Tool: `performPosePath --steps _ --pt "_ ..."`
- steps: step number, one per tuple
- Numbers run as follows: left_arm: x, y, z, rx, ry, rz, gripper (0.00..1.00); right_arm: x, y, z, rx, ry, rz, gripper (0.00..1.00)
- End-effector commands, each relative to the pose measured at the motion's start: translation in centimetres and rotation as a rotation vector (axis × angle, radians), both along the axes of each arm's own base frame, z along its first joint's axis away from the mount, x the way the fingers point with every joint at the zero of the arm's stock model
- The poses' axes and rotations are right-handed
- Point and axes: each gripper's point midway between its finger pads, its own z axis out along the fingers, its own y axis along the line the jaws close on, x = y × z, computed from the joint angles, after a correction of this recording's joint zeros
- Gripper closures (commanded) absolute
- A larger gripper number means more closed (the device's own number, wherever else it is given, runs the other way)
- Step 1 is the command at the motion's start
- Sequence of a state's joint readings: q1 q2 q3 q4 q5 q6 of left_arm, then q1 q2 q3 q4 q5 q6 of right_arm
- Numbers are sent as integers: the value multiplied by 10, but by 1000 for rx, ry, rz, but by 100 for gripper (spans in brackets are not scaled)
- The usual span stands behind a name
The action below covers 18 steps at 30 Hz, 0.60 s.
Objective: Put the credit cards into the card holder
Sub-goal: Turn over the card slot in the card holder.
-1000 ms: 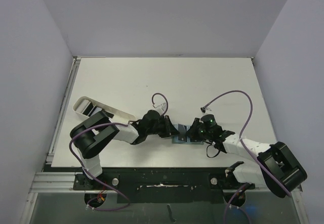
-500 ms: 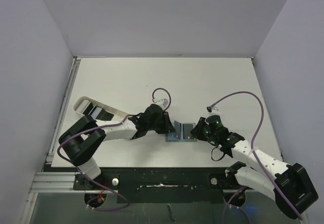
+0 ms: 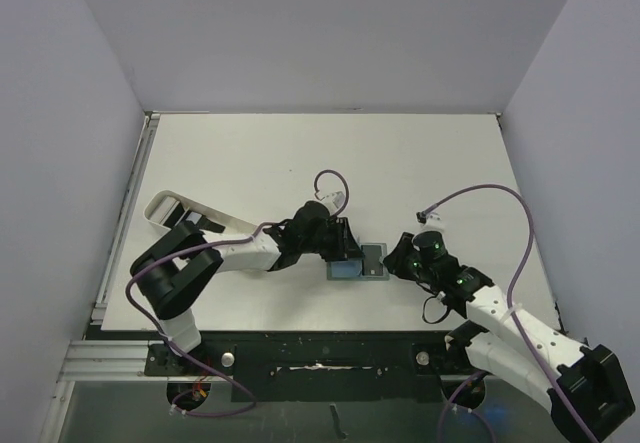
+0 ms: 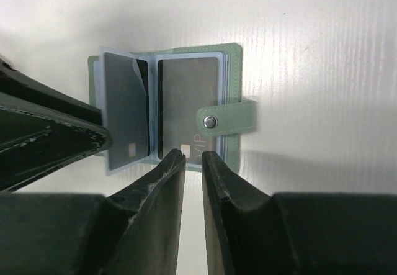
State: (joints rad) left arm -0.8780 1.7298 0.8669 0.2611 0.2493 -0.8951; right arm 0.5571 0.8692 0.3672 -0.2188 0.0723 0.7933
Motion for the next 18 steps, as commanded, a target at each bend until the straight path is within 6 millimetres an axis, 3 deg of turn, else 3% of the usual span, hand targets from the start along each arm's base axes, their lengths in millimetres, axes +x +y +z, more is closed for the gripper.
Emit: performPosePath --steps 1,4,9,14,18 --pt "3 -42 47 -205 -50 -75 74 9 -6 27 1 -83 -42 80" --pt "7 -42 49 -191 -68 -72 74 8 -11 36 9 -107 -62 78" --pt "19 -21 56 -89 -152 -37 68 7 -13 48 34 -145 -75 74" --pt "39 13 67 49 -260 20 49 6 -11 59 64 -169 -71 67" --pt "55 56 81 184 -330 79 30 6 -9 69 81 -191 -59 58"
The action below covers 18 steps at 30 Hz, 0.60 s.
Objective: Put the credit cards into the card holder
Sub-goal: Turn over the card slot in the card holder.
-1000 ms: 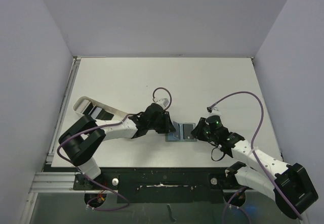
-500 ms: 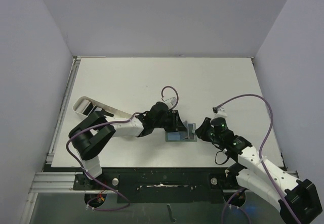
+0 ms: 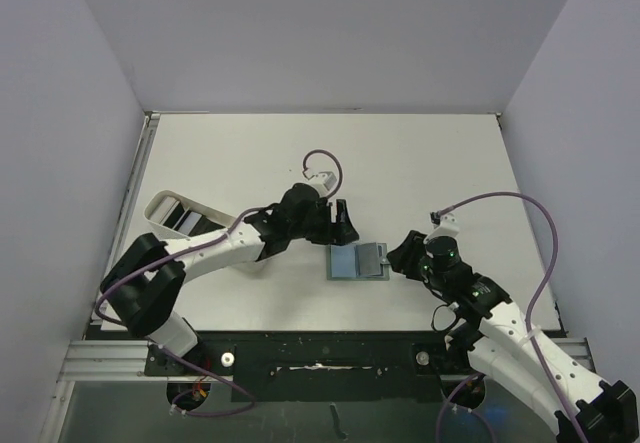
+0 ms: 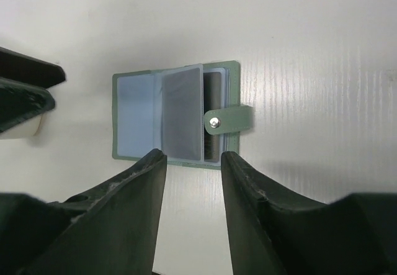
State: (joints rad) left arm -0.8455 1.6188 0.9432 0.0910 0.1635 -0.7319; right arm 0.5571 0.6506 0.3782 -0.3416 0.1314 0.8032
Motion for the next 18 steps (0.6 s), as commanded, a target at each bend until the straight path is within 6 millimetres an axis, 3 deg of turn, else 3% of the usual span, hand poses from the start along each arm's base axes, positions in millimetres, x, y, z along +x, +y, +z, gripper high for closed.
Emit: performPosePath --steps 1,5,9,15,18 --pt "34 49 46 137 -182 82 29 10 6 37 50 -92 -1 55" --pt "54 111 58 262 -220 181 28 10 6 49 55 -122 11 39" --pt "65 170 72 401 -263 252 27 8 6 58 64 -150 24 29" --pt "78 269 76 702 -282 442 30 6 6 64 64 -172 41 26" --pt "81 305 77 792 -289 484 35 6 7 68 66 -196 54 26"
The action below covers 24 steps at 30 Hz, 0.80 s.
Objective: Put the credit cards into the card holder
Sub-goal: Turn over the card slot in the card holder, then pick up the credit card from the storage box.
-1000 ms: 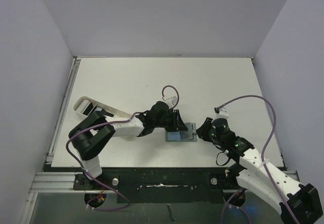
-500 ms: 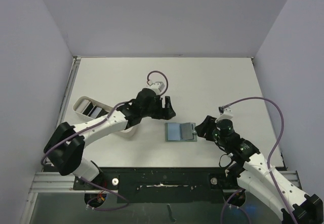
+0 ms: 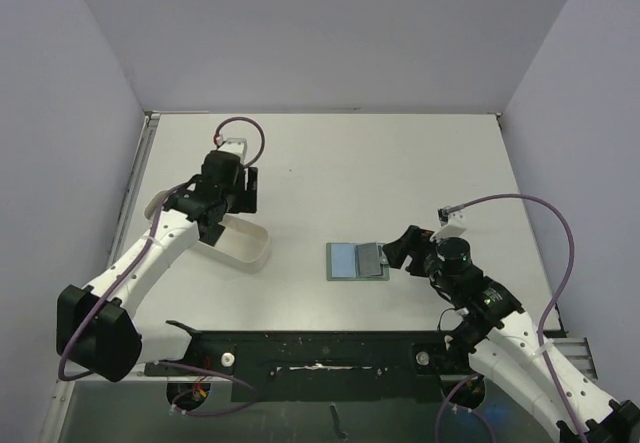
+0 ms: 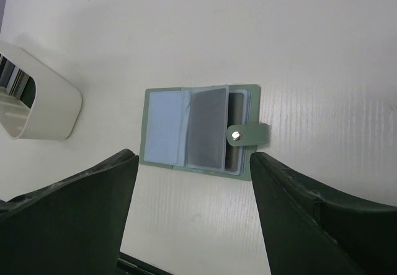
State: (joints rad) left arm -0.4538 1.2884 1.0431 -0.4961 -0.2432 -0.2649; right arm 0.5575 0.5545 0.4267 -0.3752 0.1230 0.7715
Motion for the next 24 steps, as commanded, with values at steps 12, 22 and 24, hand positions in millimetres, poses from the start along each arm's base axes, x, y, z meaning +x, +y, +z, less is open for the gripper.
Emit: performPosePath --steps 12,22,24 --pt "15 144 2 417 -53 168 53 7 0 41 -6 -124 21 26" --pt "26 172 -35 520 -9 152 55 7 1 44 -2 -130 33 26" --pt "29 172 -42 520 5 138 55 6 1 45 -3 -134 33 26"
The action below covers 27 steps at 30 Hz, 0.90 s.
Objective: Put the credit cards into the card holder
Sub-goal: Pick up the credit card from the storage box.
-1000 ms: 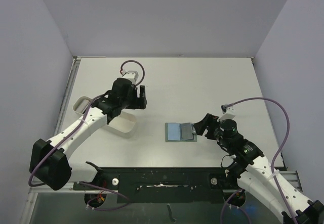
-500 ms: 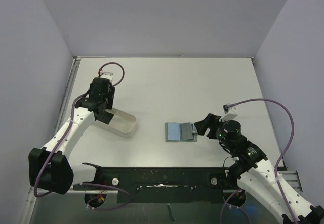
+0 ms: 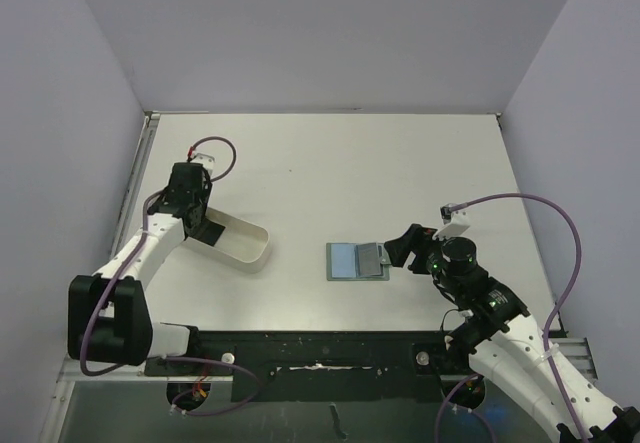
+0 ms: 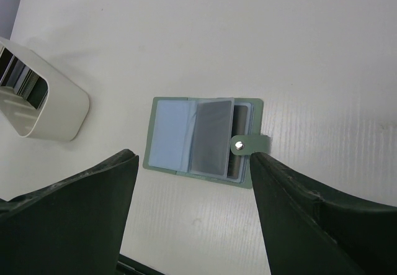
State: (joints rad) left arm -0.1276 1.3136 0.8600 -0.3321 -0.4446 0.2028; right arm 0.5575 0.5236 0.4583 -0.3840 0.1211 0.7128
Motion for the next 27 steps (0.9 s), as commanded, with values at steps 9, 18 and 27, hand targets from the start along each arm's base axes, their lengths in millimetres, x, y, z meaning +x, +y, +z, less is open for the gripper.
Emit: performPosePath --steps 9,18,27 --pt "33 27 -16 154 7 22 53 4 0 28 16 -76 1 26" --pt "35 38 -31 219 64 65 44 6 -5 33 -3 -94 -18 26" --pt "42 55 -19 328 49 125 43 6 -8 31 -17 -91 -28 25"
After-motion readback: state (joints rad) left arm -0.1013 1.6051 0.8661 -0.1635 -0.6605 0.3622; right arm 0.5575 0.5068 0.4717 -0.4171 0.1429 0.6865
